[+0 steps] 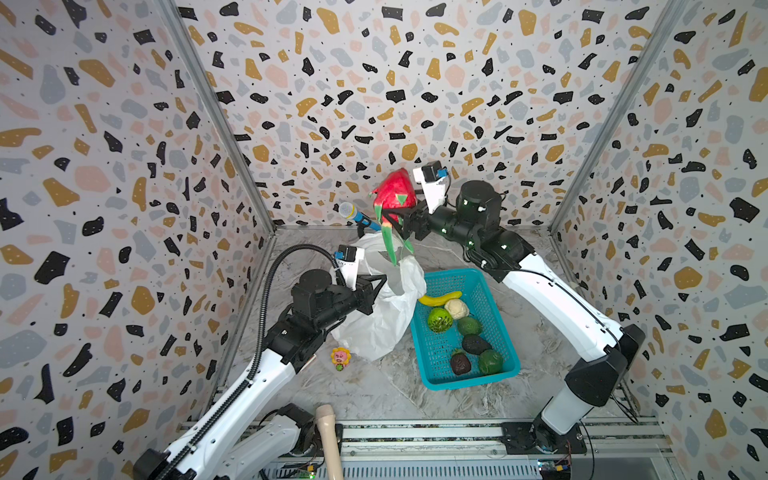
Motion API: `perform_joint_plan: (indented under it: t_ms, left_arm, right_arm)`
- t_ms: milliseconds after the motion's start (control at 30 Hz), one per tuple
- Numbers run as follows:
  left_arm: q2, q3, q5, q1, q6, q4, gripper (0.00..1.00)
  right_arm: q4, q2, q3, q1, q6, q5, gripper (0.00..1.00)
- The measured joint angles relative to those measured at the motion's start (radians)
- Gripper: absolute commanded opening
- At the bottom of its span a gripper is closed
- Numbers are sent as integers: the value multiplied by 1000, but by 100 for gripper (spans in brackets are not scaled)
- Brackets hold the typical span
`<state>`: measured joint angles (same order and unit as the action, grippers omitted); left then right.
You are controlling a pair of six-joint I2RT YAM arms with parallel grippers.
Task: Place the fruits into the plastic bag
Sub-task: 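Carry the dragon fruit with the right gripper toward the held bag opening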
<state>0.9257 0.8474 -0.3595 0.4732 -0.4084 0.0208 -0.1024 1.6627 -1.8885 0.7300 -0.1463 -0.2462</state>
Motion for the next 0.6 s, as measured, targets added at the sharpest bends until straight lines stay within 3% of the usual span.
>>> perform_joint_plan:
  t_ms: [233,600]
  left_arm:
    - [-6,0,-3,0,-5,-8,0]
    - [-27,0,25,0,-19,-39,0]
  right_arm:
    - [90,-44,81,-11,-14,35,34]
    - [117,-161,670,26,-135,8,34]
